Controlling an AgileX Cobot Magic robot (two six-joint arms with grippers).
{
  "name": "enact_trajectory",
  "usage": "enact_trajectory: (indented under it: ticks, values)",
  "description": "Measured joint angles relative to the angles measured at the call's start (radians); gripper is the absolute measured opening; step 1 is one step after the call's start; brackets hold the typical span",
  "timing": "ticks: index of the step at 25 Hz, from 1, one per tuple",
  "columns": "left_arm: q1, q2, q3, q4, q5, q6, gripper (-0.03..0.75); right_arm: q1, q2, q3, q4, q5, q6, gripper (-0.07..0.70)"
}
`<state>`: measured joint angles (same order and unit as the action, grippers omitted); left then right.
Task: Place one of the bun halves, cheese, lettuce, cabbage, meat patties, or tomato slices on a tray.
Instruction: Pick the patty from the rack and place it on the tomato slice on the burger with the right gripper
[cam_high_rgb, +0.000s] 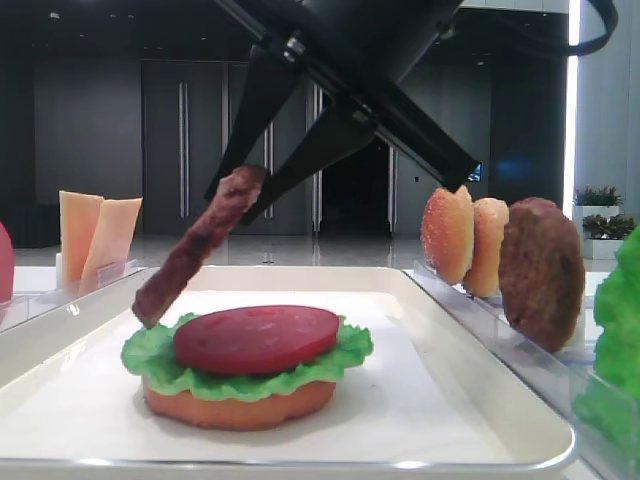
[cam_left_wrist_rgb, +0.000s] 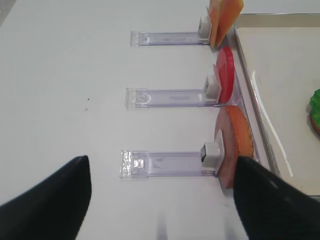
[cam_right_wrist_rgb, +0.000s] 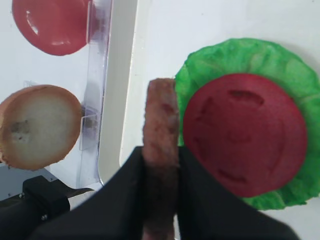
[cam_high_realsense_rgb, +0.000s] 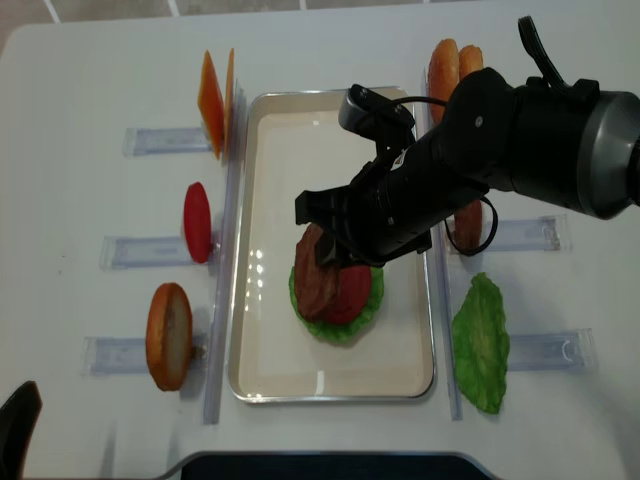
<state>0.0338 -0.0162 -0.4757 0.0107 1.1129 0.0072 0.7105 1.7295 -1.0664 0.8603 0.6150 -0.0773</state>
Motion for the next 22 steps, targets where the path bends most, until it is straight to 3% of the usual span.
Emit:
enact_trajectory:
  ticks: [22]
  values:
    - [0.0,0.0,0.0,0.0,0.0,0.0,0.695,-0.033,0.009,0.0,0.0,0.008,-0.013,0.145]
